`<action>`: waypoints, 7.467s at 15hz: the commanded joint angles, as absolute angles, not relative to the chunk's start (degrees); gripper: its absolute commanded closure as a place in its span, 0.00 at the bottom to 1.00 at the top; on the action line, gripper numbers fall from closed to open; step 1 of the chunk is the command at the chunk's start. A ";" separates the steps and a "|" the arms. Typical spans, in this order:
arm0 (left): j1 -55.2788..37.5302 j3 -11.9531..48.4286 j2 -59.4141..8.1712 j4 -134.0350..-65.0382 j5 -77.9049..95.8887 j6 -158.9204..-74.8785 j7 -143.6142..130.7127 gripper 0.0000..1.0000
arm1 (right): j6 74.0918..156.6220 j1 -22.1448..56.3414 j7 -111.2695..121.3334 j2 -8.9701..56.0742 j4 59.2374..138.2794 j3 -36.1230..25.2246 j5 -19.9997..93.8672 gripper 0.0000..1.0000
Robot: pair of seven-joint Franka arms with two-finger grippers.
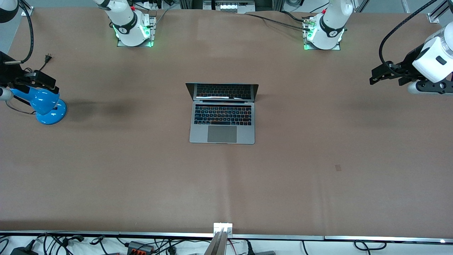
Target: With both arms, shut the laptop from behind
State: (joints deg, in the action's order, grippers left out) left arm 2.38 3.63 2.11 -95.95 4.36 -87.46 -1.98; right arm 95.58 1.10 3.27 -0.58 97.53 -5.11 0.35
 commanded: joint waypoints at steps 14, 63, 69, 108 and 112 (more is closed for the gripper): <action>2.81 3.52 1.58 -94.31 3.25 -82.18 -0.62 1.00 | 95.45 1.23 3.60 -1.41 98.88 -4.92 0.18 0.91; -0.09 39.38 -18.80 -117.78 21.09 -130.08 -17.14 1.00 | 107.57 40.08 -15.38 16.96 104.16 -4.57 22.68 1.00; -0.26 36.83 -23.63 -114.54 19.08 -131.66 -17.23 1.00 | 116.27 39.81 -15.82 20.47 103.27 -4.92 22.24 1.00; -6.15 28.92 -35.53 -101.16 5.19 -130.81 -26.27 1.00 | 126.65 40.87 -16.79 39.66 90.26 -12.13 16.54 1.00; -4.05 29.09 -24.90 -100.99 5.01 -118.16 -25.76 1.00 | 122.71 40.78 -16.52 34.91 90.26 -14.85 14.24 1.00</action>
